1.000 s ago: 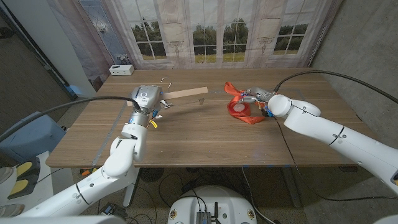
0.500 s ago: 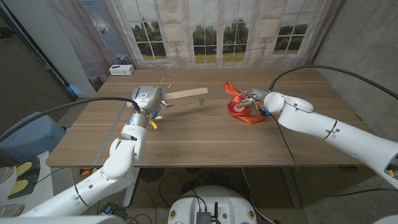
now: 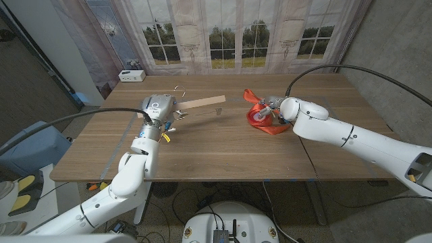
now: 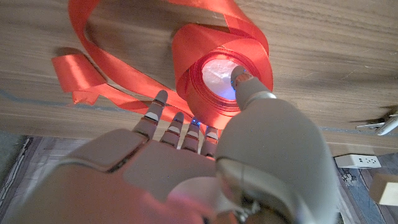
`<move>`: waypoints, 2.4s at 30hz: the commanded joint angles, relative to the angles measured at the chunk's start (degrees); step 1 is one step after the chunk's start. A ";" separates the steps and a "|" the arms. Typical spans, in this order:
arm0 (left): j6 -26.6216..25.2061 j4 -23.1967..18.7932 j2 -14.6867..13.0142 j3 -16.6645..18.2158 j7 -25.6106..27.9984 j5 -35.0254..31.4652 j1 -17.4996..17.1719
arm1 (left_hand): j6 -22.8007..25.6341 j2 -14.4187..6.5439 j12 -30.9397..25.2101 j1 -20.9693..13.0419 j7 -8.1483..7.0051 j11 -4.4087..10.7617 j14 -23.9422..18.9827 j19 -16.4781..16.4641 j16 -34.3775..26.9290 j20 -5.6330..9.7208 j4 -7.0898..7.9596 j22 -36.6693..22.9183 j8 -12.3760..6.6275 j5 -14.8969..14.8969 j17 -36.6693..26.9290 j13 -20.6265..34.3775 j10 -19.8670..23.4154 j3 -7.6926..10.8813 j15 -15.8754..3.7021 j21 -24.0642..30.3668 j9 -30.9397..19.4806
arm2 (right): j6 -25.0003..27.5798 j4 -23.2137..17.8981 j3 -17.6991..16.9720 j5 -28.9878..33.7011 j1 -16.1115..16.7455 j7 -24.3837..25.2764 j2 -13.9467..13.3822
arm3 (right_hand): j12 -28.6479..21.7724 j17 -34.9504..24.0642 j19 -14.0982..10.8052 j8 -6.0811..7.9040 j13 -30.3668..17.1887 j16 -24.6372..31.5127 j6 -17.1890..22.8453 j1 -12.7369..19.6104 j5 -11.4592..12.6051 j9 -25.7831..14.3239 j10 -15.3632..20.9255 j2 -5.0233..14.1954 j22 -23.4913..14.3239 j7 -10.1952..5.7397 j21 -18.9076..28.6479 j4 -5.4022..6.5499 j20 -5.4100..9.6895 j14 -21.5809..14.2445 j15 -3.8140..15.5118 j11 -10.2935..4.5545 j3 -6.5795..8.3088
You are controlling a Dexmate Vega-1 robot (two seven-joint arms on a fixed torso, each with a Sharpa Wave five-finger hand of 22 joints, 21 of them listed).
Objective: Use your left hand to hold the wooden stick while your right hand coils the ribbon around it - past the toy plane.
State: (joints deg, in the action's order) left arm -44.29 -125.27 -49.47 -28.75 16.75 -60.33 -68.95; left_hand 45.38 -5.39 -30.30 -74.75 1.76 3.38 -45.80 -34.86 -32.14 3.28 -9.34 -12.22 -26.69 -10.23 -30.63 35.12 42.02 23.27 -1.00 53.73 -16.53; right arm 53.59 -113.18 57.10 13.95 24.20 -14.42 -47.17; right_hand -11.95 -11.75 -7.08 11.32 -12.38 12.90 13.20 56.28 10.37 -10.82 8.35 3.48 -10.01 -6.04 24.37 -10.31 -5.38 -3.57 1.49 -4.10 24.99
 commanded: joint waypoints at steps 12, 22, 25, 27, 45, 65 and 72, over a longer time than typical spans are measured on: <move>-0.70 -1.58 -0.47 1.14 1.37 -0.08 -2.60 | 2.41 -3.78 0.32 -3.06 -1.96 1.65 -4.86 0.53 0.08 2.94 0.42 0.15 -0.09 -0.35 -3.33 2.57 1.83 1.14 -11.45 1.40 -1.85 | 7.95 1.50 9.47 9.75 -6.08 -5.52 2.97 | -9.09 -5.68 -7.11 3.71 -5.67 8.30 16.20 2.58 -0.06 -0.53 13.40 2.53 -0.38 -0.02 -0.38 1.50 3.61 -12.14 6.06 -0.92 -2.84; -0.91 -2.35 -0.70 1.62 1.61 -0.54 -3.69 | 2.50 -3.70 0.61 -2.97 -2.00 1.67 -4.93 0.82 0.35 2.99 0.37 0.37 -0.10 -0.37 -3.63 2.63 1.92 1.27 -11.52 2.10 -1.92 | 11.49 3.72 13.82 11.63 -8.42 -7.02 4.20 | -22.53 -23.66 -14.19 4.12 -14.34 25.96 29.46 7.03 0.29 -1.13 23.87 2.63 -1.65 0.47 3.01 1.05 5.22 -23.90 8.30 -1.36 -9.14; -0.91 -2.42 -0.70 1.73 1.59 -0.63 -3.85 | 2.42 -3.66 0.70 -2.96 -2.09 1.68 -4.94 0.90 0.44 2.98 0.34 0.43 -0.06 -0.37 -3.72 2.63 1.99 1.31 -11.43 2.32 -1.95 | 11.51 3.43 13.58 11.71 -7.75 -5.62 4.03 | -28.38 -31.09 -15.75 5.73 -17.69 33.65 36.55 9.72 0.22 -1.95 29.36 3.42 -2.21 1.08 4.92 1.11 5.56 -28.51 9.58 -1.20 -10.31; -0.84 -2.44 -0.73 1.78 1.57 -0.66 -3.94 | 2.40 -3.68 0.75 -2.93 -2.07 1.70 -5.01 0.96 0.49 2.97 0.35 0.48 -0.04 -0.38 -3.78 2.74 1.89 1.35 -11.46 2.48 -1.96 | 10.10 2.65 12.02 11.13 -6.22 -3.59 3.37 | -33.00 -35.40 -16.98 7.05 -20.36 38.50 40.76 11.50 0.05 -2.69 33.95 4.32 -2.55 1.86 6.44 1.19 6.06 -33.46 9.94 -1.34 -10.51; -0.47 -1.46 0.27 1.96 2.12 0.24 -3.73 | 2.43 -3.59 1.12 -2.69 -2.08 1.61 -5.16 1.44 0.99 3.04 0.33 0.83 0.07 -0.38 -4.30 3.04 2.11 1.60 -11.50 3.66 -1.99 | -10.61 -2.55 -17.31 -11.53 12.82 10.05 -1.17 | -39.63 -35.68 -19.61 6.17 -19.89 34.91 45.99 8.88 0.19 -2.13 45.06 5.97 -3.23 6.02 11.66 4.35 5.35 -44.43 8.62 1.55 -9.63; 2.51 2.78 1.59 1.28 4.79 4.36 -0.23 | 2.57 -3.46 1.57 -2.55 -1.99 1.64 -5.40 1.78 1.41 3.08 0.24 1.13 0.12 -0.39 -4.84 3.27 2.34 1.90 -11.38 4.85 -2.08 | -22.05 -2.69 -28.89 -17.00 23.13 32.25 3.57 | -43.22 -41.09 -22.40 6.73 -23.33 40.61 49.34 11.59 1.23 -3.37 47.44 5.17 -3.60 9.56 15.36 1.52 2.95 -46.99 6.33 3.32 -9.31; 4.55 4.78 2.24 1.11 7.06 7.17 1.01 | 2.72 -3.42 1.70 -2.50 -1.94 1.76 -5.50 1.93 1.53 3.07 0.21 1.21 0.14 -0.39 -5.01 3.34 2.45 1.99 -11.30 5.19 -2.04 | -16.66 -4.33 -27.47 -13.49 20.69 36.04 5.10 | -43.87 -41.47 -23.75 7.10 -23.76 41.07 50.17 11.70 1.73 -3.88 48.33 4.68 -3.72 9.62 16.54 1.22 2.84 -47.78 6.24 3.21 -9.18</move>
State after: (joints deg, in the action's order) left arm -42.37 -123.24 -48.11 -27.32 21.04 -56.71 -69.77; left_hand 45.57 -5.39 -28.92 -74.75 1.56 3.27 -46.11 -33.22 -30.12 3.27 -10.06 -10.89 -26.29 -10.35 -35.45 38.28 42.13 23.99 -0.70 58.30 -16.55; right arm 32.87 -115.34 30.49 -2.44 45.35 13.24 -44.67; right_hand -37.00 -53.20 -30.13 17.72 -25.85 53.69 48.43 63.91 11.48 -13.18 38.63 5.50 -13.46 -3.89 40.33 -9.37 -2.44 -50.56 6.60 -2.87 15.03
